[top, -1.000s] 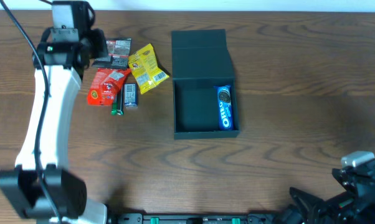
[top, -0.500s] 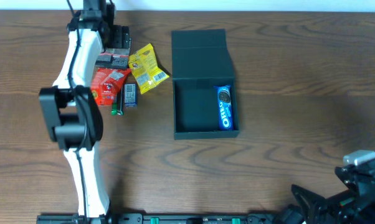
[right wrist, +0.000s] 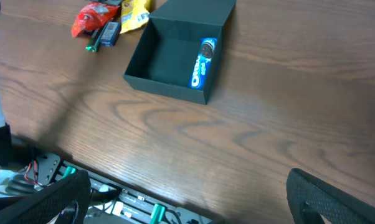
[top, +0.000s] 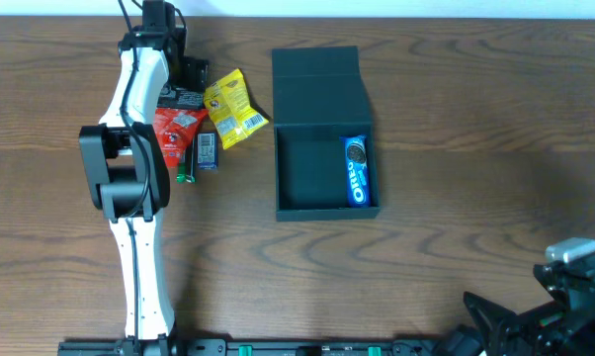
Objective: Pack container
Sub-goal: 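Move the left gripper over the black and red packets, then lower the left gripper and grasp the black snack packet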
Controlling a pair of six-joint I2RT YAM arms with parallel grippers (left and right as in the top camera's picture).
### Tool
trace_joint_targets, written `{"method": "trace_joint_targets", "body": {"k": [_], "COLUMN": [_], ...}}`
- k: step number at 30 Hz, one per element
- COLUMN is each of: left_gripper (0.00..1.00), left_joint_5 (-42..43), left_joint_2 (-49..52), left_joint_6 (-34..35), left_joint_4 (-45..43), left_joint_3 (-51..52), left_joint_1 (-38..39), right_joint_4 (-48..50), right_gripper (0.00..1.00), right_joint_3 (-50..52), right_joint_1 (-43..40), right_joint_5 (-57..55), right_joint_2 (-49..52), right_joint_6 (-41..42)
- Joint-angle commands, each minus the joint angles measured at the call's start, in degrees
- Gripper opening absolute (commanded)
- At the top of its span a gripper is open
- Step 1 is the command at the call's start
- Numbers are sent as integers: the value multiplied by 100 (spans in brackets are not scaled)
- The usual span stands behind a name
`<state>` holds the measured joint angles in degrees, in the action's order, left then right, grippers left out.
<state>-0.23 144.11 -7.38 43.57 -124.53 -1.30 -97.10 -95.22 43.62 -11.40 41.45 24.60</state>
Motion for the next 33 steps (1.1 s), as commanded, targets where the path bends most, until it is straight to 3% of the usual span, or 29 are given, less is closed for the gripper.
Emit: {"method": "trace_joint_targets", "body": {"k": [1, 5, 7, 10, 15, 21, 28, 33], "left_gripper": [95, 100, 80, 57, 40, 6, 5, 6], "left_joint_5": [-13, -15, -17, -15, -13, -15, -39, -42], "left_joint_2": [247, 280, 280, 280, 280, 280, 254, 107], "left_joint_6": [-55, -35, -35, -33, -33, -33, -31, 339], "left_joint_4": [151, 205, 216, 304, 452, 623, 944, 1379], "left_joint_3": [-146, -149, -164, -164, -162, -162, -321, -1147], "left_joint_1": [-17, -20, -20, -20, -46, -122, -129, -129], "right_joint_4": [-15, -15, -15, -15, -15, -15, -15, -15], "right_gripper": [99, 99, 99, 99, 99, 99, 99, 99], "right_joint_3": [9, 9, 9, 9, 9, 9, 9, 9], "right_joint_1": [-46, -46, -46, -46, -46, -46, -46, -46], "right_joint_5": [-83, -83, -85, -83, -81, -81, -83, -83], "right_joint_2": [-28, -28, -28, -28, -28, -28, -28, -28], "right_joint_6": [66, 66, 66, 66, 66, 66, 66, 66]}}
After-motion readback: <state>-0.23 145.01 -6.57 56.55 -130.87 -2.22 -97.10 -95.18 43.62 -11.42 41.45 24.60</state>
